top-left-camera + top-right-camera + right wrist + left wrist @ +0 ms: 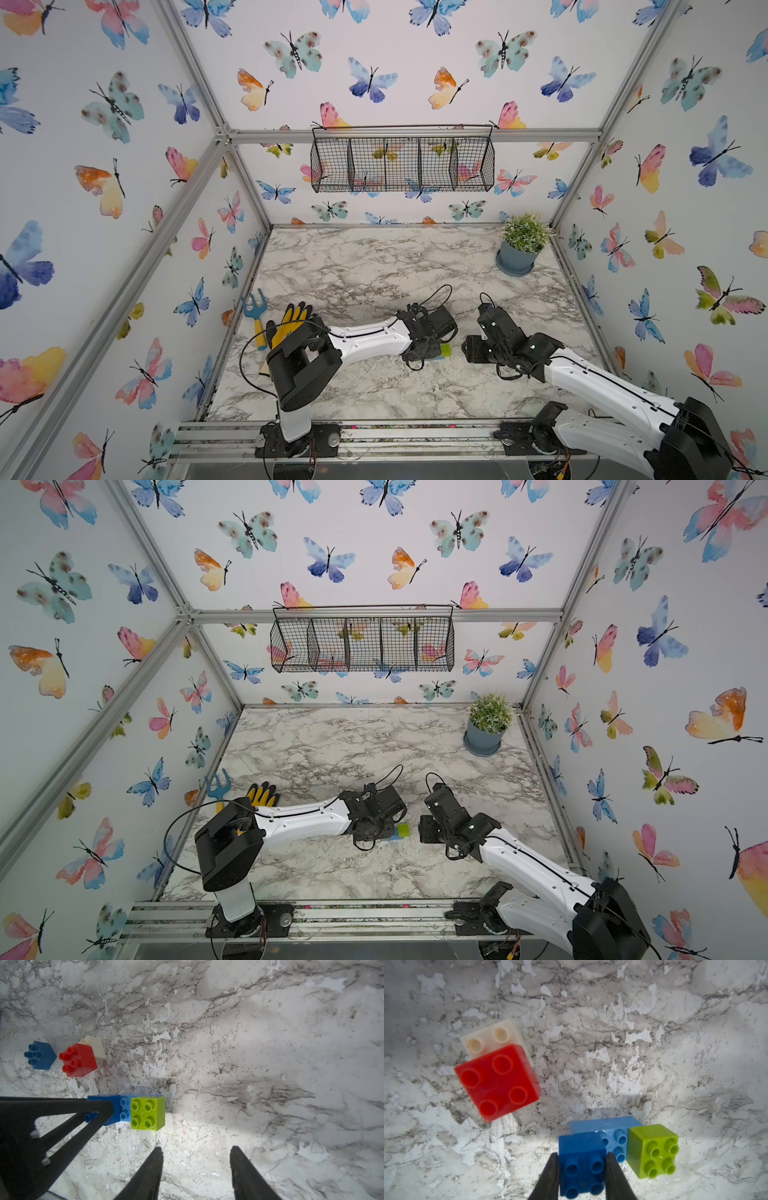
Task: Assemble the letter y with lego
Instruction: Assemble the lego brick with the lego brick.
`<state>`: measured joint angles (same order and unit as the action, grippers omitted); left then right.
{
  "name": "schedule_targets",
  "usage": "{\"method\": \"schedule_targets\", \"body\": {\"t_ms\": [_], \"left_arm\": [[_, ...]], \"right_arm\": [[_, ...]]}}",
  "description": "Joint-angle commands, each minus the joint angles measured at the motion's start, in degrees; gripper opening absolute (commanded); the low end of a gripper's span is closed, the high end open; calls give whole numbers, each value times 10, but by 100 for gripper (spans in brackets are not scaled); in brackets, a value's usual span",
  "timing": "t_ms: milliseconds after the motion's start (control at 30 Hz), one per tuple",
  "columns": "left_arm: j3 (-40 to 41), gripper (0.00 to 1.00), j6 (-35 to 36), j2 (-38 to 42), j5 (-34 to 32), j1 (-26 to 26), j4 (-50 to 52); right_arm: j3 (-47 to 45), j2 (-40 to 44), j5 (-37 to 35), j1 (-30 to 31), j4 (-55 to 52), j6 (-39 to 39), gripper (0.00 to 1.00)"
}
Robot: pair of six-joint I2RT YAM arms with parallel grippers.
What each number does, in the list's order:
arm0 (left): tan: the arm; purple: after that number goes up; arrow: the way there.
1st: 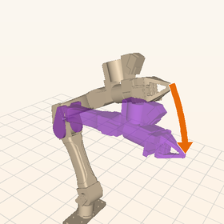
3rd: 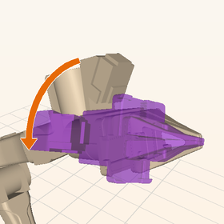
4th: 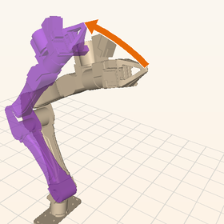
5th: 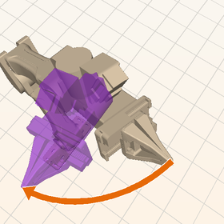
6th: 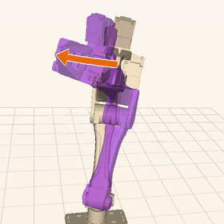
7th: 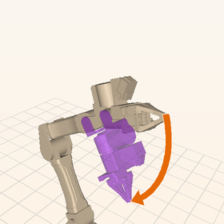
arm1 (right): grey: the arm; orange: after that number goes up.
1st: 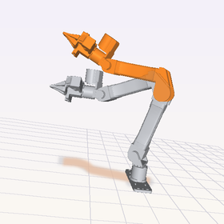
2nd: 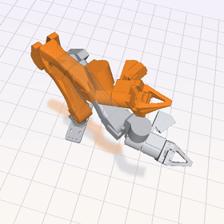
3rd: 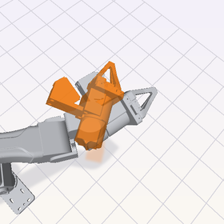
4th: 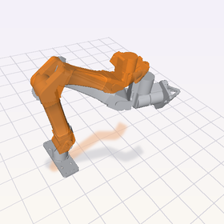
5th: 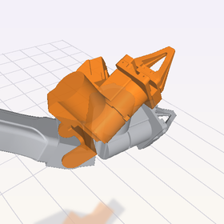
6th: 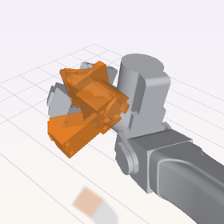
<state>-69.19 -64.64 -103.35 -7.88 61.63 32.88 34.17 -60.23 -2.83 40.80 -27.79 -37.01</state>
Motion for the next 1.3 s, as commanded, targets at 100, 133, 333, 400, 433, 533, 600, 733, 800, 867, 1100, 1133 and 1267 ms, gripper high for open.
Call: {"method": "schedule_targets", "body": {"t_ms": [100,133,333,400,433,533,600,733,800,867,1100,1133,1267], "left_arm": [[33,0,-3,-6,-12,0,53],[34,0,-3,-4,-13,0,53],[35,0,2,-2,-14,-1,50],[34,0,7,-7,-12,-1,46],[33,0,10,-11,-9,-2,43],[24,0,19,-29,0,-3,39],[17,0,27,-40,6,-3,39],[0,0,39,-45,-3,-2,48],[-12,0,46,-45,-14,-2,58],[-23,4,56,-47,-16,-2,64],[-38,42,74,-28,-25,2,68],[-40,45,77,-23,-25,2,67],[-46,54,93,0,-25,6,64]], "right_arm": [[5,-8,1,-3,0,1,55],[6,-9,3,-4,1,1,55],[9,-17,9,-4,6,-1,55],[11,-16,7,-3,4,-1,55],[11,-15,6,-4,2,-1,55],[12,-10,2,-3,-3,-1,55],[13,-8,-1,-4,-6,-2,55],[9,-5,-2,-4,-7,-6,55],[10,-5,-1,-3,-5,-8,55],[12,-6,-2,-4,-5,-8,55],[24,-9,-7,-3,-14,-7,55],[25,-9,-7,-4,-16,-7,55],[34,-15,-13,-3,-21,-4,55]]}}
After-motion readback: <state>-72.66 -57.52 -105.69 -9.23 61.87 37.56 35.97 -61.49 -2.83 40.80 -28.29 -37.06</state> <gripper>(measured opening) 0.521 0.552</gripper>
